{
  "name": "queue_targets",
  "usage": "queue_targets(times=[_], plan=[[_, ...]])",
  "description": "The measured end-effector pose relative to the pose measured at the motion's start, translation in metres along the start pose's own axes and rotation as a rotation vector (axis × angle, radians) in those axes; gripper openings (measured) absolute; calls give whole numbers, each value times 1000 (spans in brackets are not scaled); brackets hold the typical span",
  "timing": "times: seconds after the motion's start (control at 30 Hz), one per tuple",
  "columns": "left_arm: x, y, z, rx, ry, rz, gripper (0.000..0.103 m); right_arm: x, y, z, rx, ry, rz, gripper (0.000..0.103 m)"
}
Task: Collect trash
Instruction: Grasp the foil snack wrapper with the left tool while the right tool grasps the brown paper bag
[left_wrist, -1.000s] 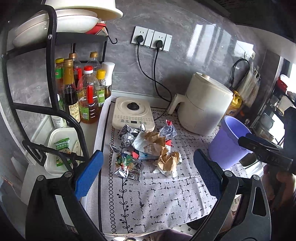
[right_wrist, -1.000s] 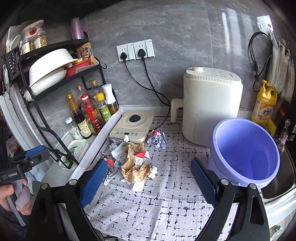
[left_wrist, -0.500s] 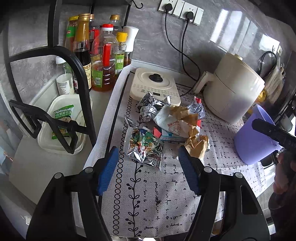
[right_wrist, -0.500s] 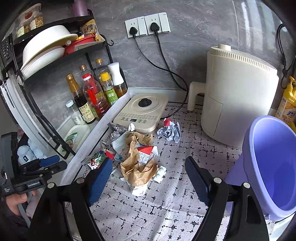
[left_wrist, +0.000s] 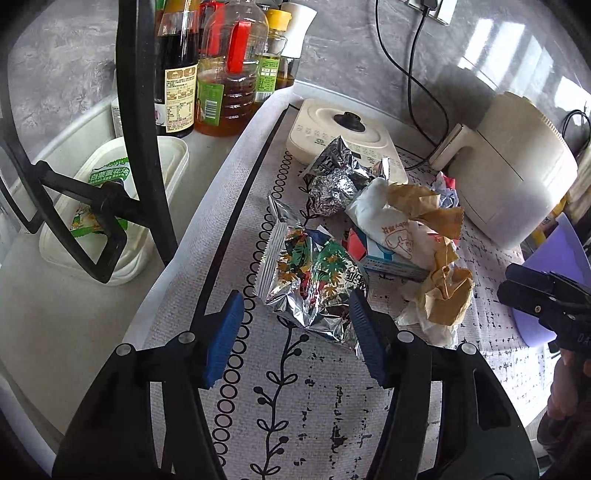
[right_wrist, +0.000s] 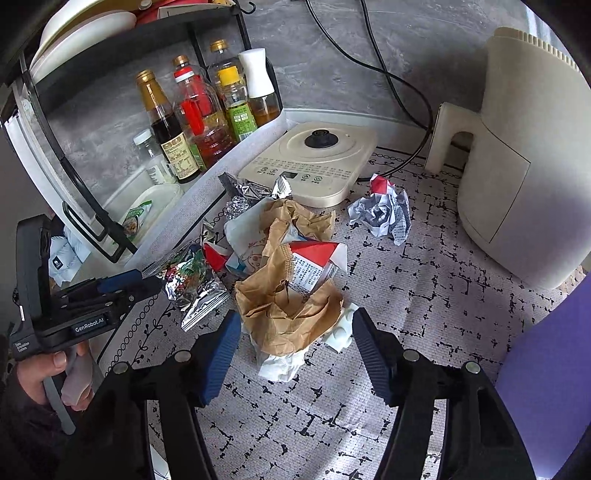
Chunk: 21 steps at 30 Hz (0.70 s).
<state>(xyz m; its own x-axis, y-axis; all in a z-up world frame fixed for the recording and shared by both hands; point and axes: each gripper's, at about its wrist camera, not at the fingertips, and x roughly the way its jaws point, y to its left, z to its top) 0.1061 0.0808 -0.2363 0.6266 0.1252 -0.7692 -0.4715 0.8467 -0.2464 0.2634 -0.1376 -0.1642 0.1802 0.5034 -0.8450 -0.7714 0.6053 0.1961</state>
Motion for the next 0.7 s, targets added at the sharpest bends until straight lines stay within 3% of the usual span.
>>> queue_targets(times=[0.2,0.27,0.33,0.37,0.47,0.7], plan=[[18,-4,-5,7,18,13,55,24,10,1,-59,28,18,51],[23,-3,-5,1,24,11,47,31,13,1,-79,39,16,45],[26,-3,-5,-6,38,2,26,37,15,0,-89,56,18,37],[26,-3,-4,-7,37,-2,22,38,15,0,-92,64,19,28],[16,-5,-6,11,10,-13,17,35,15,0,-85,56,29,17],[-11,-3,-9,29,-30,-42,10,11,17,0,-41,14,27,14]])
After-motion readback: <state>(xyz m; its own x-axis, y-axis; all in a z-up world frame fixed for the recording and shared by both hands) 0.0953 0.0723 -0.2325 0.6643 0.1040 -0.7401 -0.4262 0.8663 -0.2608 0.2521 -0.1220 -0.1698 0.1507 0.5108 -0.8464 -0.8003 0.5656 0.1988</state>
